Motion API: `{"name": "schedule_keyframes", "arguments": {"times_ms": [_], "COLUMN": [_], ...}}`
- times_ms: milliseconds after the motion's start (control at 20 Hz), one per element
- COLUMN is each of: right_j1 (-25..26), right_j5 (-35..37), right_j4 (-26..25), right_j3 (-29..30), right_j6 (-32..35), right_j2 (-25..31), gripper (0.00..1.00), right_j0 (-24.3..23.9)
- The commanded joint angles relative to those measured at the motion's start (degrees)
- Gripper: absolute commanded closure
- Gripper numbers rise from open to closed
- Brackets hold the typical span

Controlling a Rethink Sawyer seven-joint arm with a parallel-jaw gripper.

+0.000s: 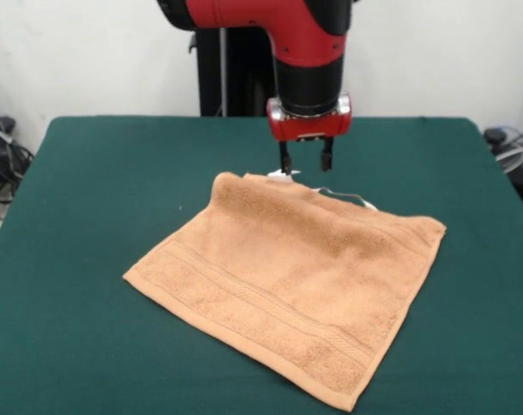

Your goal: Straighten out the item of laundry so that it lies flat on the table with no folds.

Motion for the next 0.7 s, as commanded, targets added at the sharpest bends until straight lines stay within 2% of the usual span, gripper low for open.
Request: {"name": "schedule_keyframes", "arguments": {"times_ms": [50, 250, 700], "right_j1": [7.8, 12.2, 13.2], "right_j5": [-7.4, -10.8, -11.3], "right_j4": [-4.6, -6.1, -6.1], "right_j3": [-0.6, -2.5, -3.8], "right_j6": [4.2, 4.1, 4.4], "right_j2": [-1.1, -1.1, -1.3], "gripper": [0.00, 0.00, 0.00], "right_j0": [-1.2, -1.8, -1.2]}}
